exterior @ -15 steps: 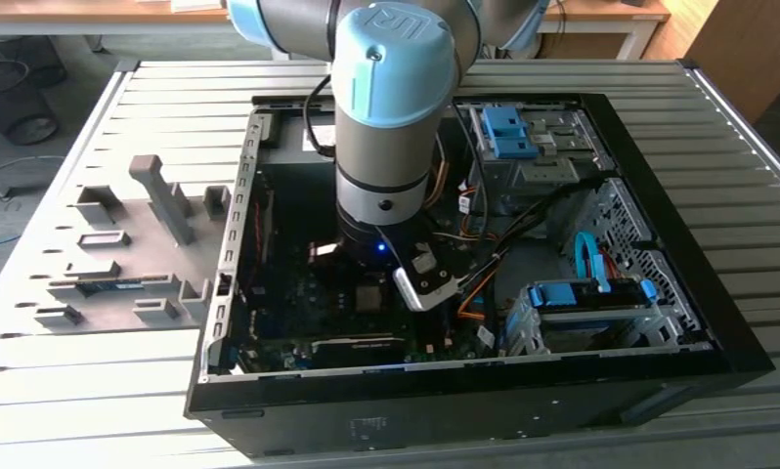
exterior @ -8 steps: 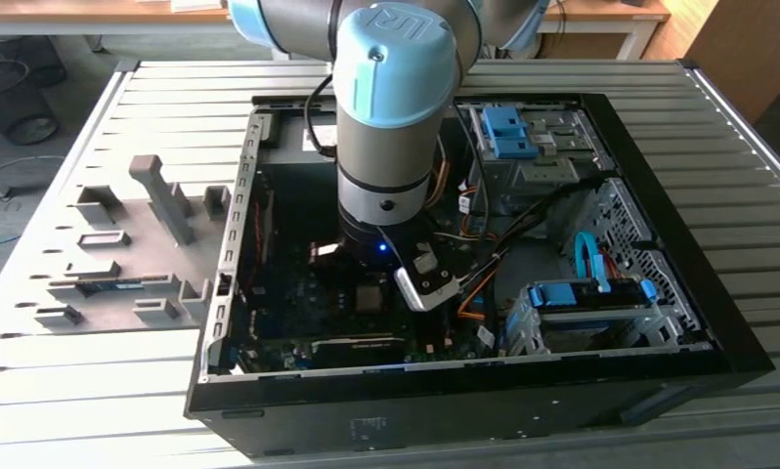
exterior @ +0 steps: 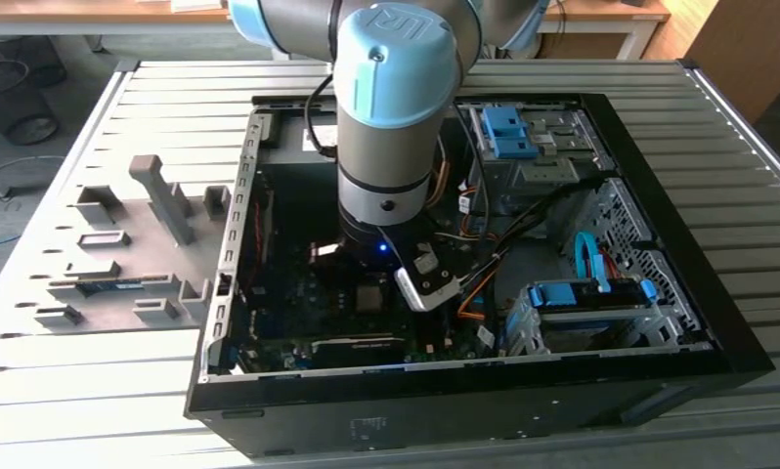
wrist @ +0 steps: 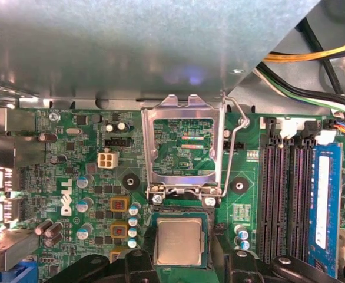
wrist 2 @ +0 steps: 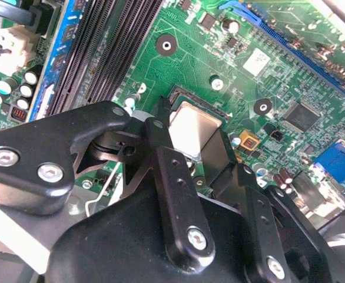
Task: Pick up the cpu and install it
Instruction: 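Place the cpu into insertion slot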
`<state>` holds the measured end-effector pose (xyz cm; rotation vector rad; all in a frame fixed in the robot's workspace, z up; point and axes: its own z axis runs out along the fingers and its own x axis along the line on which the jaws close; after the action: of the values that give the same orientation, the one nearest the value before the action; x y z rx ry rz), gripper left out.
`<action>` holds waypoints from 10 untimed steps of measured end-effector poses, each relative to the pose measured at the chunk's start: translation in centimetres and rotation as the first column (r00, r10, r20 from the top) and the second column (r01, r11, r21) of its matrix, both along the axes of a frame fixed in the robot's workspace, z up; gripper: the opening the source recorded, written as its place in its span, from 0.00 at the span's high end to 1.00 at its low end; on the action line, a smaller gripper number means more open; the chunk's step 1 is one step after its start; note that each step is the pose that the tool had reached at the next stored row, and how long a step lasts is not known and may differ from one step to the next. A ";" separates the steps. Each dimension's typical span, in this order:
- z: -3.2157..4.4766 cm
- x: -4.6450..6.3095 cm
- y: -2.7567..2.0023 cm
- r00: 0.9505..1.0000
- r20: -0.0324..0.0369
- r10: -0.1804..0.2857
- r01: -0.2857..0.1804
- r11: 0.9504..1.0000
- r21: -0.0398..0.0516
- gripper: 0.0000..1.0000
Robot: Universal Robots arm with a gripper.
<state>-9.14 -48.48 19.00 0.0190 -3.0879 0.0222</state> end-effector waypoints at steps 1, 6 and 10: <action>0.00 0.0 -0.01 1.000 0.000 0.000 0.000 1.000 0.000 0.52; -0.01 0.2 -0.02 1.000 0.000 0.000 0.000 1.000 0.000 0.52; 0.00 0.2 -0.02 1.000 0.000 0.000 0.000 1.000 0.000 0.52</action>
<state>-8.97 -48.50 19.01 0.0191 -3.0875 0.0223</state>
